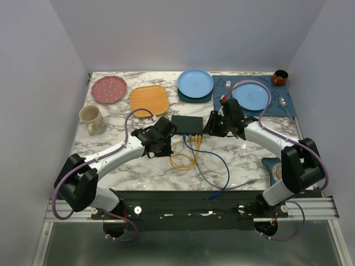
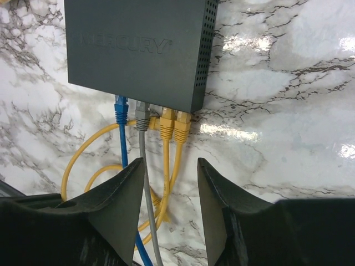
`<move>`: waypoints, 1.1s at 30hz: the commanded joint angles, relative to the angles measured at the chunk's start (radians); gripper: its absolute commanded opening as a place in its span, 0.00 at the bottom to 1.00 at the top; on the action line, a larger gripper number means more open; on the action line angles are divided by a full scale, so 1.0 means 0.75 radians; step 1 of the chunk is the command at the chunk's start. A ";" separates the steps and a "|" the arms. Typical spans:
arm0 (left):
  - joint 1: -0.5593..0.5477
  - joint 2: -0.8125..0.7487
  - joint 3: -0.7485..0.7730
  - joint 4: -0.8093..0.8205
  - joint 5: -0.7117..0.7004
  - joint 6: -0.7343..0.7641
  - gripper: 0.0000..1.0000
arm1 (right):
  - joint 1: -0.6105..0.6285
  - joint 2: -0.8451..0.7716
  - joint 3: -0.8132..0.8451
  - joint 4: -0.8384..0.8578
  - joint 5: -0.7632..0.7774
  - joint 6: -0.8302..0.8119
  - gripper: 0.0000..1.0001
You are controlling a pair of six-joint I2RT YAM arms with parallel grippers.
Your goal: Pull the plug from the switch port
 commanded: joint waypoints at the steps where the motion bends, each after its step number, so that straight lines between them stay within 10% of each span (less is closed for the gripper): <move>1: -0.002 0.057 0.068 -0.042 0.209 0.092 0.00 | 0.010 0.022 0.029 0.014 -0.066 -0.036 0.52; 16: -0.002 0.037 0.150 -0.235 -0.014 0.211 0.00 | 0.010 0.042 0.008 -0.019 -0.048 -0.047 0.57; 21: -0.006 0.043 -0.031 0.080 0.104 0.099 0.72 | 0.012 -0.031 -0.049 0.020 -0.054 -0.044 0.57; 24: -0.006 0.037 -0.118 0.252 0.139 0.009 0.98 | 0.010 -0.060 -0.067 0.018 -0.023 -0.059 0.57; 33: 0.008 0.235 0.137 0.261 -0.051 0.011 0.81 | 0.010 0.020 -0.084 0.055 -0.001 -0.014 0.56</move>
